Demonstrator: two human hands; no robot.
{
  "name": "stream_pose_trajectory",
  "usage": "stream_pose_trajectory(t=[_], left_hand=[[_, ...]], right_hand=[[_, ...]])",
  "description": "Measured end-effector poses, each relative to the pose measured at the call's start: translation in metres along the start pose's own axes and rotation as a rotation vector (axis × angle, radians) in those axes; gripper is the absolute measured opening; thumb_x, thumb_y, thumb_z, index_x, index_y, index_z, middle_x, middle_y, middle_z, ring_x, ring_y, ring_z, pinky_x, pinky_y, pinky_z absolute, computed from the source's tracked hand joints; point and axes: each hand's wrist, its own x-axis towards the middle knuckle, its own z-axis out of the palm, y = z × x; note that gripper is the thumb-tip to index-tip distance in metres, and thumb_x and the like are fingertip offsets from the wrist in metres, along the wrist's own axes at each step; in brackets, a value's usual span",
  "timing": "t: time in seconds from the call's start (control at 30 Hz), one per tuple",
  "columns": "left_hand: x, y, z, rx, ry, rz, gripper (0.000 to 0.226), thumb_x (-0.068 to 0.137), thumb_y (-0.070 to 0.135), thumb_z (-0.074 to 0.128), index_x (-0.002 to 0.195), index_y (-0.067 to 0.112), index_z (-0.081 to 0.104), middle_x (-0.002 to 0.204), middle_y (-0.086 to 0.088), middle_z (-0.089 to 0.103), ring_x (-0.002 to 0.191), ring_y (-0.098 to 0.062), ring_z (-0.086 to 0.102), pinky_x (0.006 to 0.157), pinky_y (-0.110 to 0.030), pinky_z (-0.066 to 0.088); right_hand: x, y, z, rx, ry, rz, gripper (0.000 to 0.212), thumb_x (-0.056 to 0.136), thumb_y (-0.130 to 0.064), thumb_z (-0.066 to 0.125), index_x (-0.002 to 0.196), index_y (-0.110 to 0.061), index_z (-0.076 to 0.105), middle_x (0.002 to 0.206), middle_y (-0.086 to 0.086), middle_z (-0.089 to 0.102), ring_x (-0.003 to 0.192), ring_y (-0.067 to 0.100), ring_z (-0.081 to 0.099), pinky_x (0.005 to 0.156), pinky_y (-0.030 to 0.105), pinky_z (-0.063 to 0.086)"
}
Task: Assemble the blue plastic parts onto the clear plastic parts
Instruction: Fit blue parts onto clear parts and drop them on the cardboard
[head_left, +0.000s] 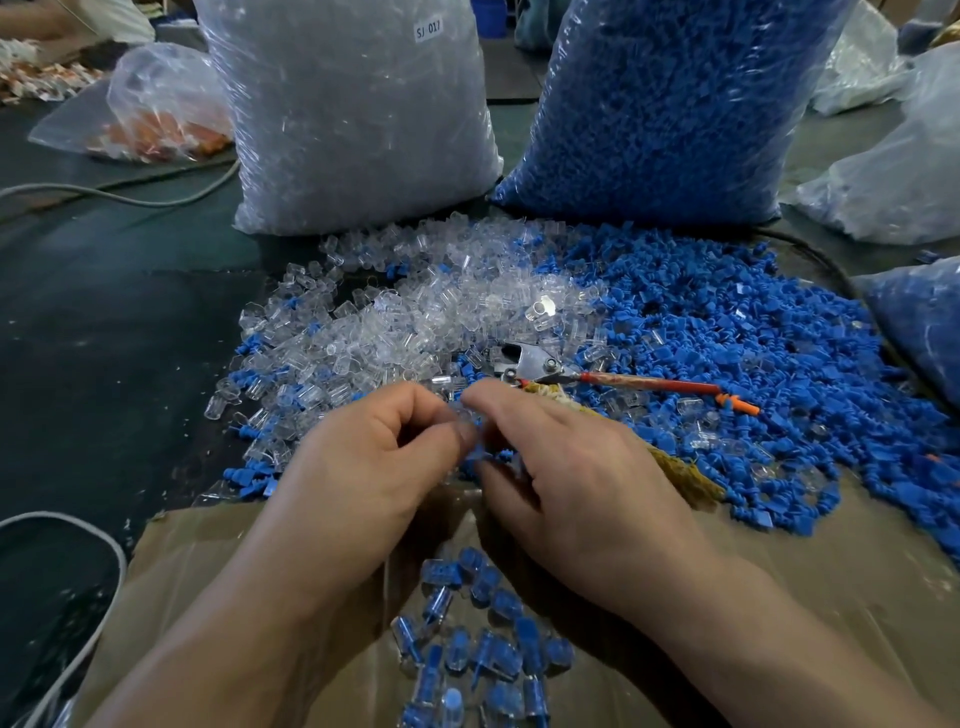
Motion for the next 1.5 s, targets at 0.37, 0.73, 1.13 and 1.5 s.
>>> stream_pose_trajectory(t=[0.37, 0.73, 1.13, 1.5], left_hand=[[0.007, -0.009, -0.004, -0.242, 0.076, -0.069, 0.01, 0.084, 0.019, 0.075, 0.077, 0.025, 0.071, 0.061, -0.006, 0.068, 0.046, -0.01, 0.056, 0.042, -0.018, 0.043], [0.007, -0.018, -0.002, -0.195, 0.027, -0.026, 0.015, 0.083, 0.029, 0.075, 0.094, 0.039, 0.074, 0.071, -0.003, 0.073, 0.054, -0.01, 0.063, 0.046, -0.019, 0.047], [0.0, -0.006, 0.005, -0.179, 0.004, 0.019, 0.023, 0.087, 0.016, 0.072, 0.089, 0.039, 0.073, 0.069, 0.0, 0.073, 0.052, -0.008, 0.065, 0.045, -0.017, 0.047], [-0.003, -0.003, 0.01, -0.082, -0.008, 0.089, 0.02, 0.087, 0.021, 0.073, 0.092, 0.041, 0.072, 0.081, 0.006, 0.076, 0.07, -0.012, 0.073, 0.062, -0.026, 0.061]], right_hand=[[0.006, 0.005, 0.011, -0.384, -0.169, 0.093, 0.045, 0.092, -0.061, 0.026, 0.097, -0.029, 0.057, 0.08, -0.008, 0.036, 0.065, 0.019, 0.044, 0.048, 0.03, 0.023], [0.0, 0.011, -0.002, -0.062, -0.036, 0.173, 0.029, 0.09, -0.058, 0.032, 0.086, -0.031, 0.043, 0.072, -0.012, 0.051, 0.064, 0.007, 0.048, 0.058, 0.032, 0.042], [-0.004, 0.001, -0.01, 0.817, 0.027, 0.383, 0.03, 0.091, -0.018, 0.067, 0.094, -0.048, 0.068, 0.074, -0.002, 0.072, 0.065, 0.012, 0.071, 0.058, 0.024, 0.058], [-0.006, 0.002, -0.007, 0.108, 0.056, 0.15, 0.021, 0.09, -0.044, 0.046, 0.092, -0.03, 0.062, 0.082, -0.016, 0.06, 0.082, 0.004, 0.053, 0.072, 0.025, 0.042]])
